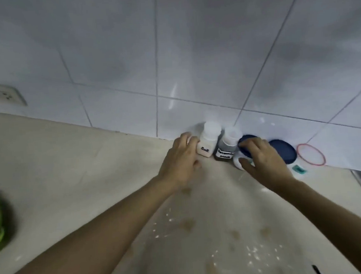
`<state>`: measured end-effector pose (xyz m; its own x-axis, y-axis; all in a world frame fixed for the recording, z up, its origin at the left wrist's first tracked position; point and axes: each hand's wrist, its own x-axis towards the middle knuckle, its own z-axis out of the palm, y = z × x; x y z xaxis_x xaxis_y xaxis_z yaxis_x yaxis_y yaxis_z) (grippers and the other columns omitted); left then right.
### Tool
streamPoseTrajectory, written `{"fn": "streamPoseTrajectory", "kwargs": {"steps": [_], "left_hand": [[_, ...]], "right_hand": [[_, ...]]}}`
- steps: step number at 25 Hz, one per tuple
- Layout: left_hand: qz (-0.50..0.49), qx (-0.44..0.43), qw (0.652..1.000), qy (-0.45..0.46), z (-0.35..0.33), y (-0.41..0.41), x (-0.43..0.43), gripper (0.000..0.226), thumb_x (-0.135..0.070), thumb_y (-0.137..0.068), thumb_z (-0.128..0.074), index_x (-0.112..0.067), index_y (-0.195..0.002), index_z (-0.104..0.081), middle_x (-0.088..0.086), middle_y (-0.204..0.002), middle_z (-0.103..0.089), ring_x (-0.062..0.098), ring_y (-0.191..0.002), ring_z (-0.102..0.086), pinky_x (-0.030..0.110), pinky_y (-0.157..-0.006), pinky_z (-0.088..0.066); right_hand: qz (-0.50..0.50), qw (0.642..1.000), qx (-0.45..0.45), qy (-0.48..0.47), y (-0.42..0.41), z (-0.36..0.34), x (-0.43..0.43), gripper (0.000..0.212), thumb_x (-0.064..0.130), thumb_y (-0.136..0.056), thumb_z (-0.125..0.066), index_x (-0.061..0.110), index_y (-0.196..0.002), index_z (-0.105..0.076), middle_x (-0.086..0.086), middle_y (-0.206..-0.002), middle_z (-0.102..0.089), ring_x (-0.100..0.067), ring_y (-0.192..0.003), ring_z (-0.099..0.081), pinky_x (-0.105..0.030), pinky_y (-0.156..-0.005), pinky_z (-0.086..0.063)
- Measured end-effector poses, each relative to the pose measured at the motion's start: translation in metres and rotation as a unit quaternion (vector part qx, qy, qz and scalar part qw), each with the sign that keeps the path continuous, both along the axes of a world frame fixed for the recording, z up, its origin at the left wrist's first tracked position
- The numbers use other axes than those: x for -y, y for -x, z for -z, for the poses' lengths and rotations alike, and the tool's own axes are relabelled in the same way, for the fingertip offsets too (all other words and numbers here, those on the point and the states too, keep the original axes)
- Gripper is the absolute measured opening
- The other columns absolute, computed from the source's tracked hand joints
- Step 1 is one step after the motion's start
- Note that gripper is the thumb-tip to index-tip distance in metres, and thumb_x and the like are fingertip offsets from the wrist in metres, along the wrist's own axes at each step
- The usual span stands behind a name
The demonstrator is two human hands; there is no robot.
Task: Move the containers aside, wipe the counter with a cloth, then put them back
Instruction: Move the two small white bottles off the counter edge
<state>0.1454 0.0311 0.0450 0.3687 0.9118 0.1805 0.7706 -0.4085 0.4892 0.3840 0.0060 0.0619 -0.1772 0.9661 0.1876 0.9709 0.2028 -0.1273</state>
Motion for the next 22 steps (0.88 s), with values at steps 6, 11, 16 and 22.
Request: {"fn": "streamPoseTrajectory", "kwargs": {"steps": [6,11,16,22], "left_hand": [[0.025,-0.024,0.998,0.047,0.001,-0.056,-0.067,0.072,-0.013,-0.084,-0.060,-0.013,-0.146,-0.023,0.008,-0.158,-0.017,0.029,-0.141,-0.023,0.042,-0.111,-0.031],[0.014,-0.057,0.998,0.011,0.014,-0.075,-0.075,0.072,-0.016,-0.085,-0.062,-0.018,-0.145,-0.023,0.010,-0.149,-0.022,0.035,-0.129,-0.030,0.045,-0.105,-0.038],[0.023,-0.112,0.993,-0.026,0.002,-0.073,-0.083,0.052,-0.012,-0.084,-0.064,-0.018,-0.131,-0.043,0.013,-0.129,-0.044,0.033,-0.113,-0.045,0.040,-0.093,-0.044],[-0.026,-0.045,0.998,-0.023,-0.010,0.022,-0.051,0.045,-0.025,-0.083,-0.067,-0.023,-0.125,-0.050,0.010,-0.117,-0.050,0.027,-0.106,-0.051,0.034,-0.088,-0.043]], "right_hand": [[-0.047,0.997,0.055,0.026,-0.016,-0.011,-0.065,0.061,0.029,-0.083,-0.062,0.010,-0.136,-0.040,-0.015,-0.137,-0.045,-0.034,-0.119,-0.046,-0.044,-0.098,-0.038],[0.003,0.998,-0.012,0.056,0.000,0.010,-0.080,0.060,0.027,-0.082,-0.067,0.008,-0.133,-0.042,-0.016,-0.131,-0.045,-0.036,-0.112,-0.050,-0.041,-0.093,-0.038],[0.001,0.997,-0.036,0.069,0.001,0.005,-0.086,0.057,0.028,-0.075,-0.075,0.014,-0.126,-0.051,-0.010,-0.125,-0.049,-0.032,-0.106,-0.053,-0.036,-0.087,-0.042],[-0.024,0.993,-0.096,0.070,0.053,-0.003,-0.075,0.056,0.030,-0.072,-0.078,0.014,-0.121,-0.055,-0.008,-0.119,-0.055,-0.027,-0.104,-0.053,-0.033,-0.084,-0.041]]}}
